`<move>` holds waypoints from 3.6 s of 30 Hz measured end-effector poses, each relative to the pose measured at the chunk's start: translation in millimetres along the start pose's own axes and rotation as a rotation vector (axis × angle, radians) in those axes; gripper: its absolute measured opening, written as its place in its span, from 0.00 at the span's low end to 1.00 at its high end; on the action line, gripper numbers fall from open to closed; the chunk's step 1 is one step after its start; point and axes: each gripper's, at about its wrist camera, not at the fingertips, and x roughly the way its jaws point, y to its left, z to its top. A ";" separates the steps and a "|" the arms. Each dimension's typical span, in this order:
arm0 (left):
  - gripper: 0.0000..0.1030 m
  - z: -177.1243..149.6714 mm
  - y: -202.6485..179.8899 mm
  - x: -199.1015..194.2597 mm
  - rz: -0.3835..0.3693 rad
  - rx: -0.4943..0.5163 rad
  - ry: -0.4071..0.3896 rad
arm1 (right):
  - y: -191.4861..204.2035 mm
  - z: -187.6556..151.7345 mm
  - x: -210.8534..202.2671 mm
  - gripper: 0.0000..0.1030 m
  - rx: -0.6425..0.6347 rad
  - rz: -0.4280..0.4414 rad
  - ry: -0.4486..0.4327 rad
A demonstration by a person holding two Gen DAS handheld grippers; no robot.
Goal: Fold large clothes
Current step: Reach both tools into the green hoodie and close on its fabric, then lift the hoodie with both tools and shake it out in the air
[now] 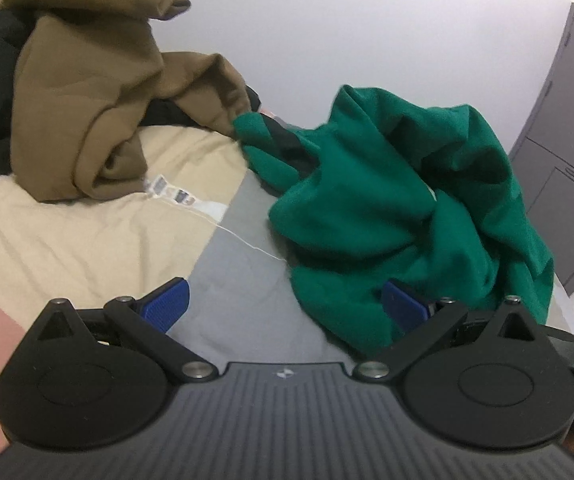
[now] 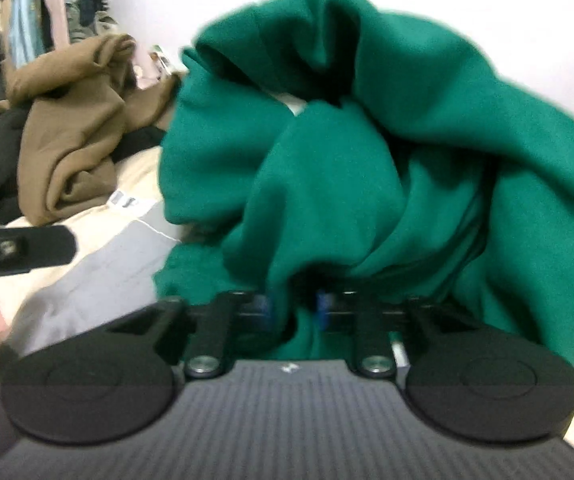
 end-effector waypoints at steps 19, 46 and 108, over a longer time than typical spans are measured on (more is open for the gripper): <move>1.00 6.0 -19.5 -90.7 -0.016 -0.038 -0.100 | -8.1 31.3 -220.3 0.11 -0.136 0.023 -0.379; 1.00 -20.6 -49.4 -71.1 -0.235 -0.082 0.077 | -6.4 -29.1 -205.8 0.47 0.076 0.415 0.112; 0.06 -4.2 -42.7 -125.6 -0.523 -0.206 0.073 | -160.4 -26.7 -212.5 0.09 0.594 0.332 -0.228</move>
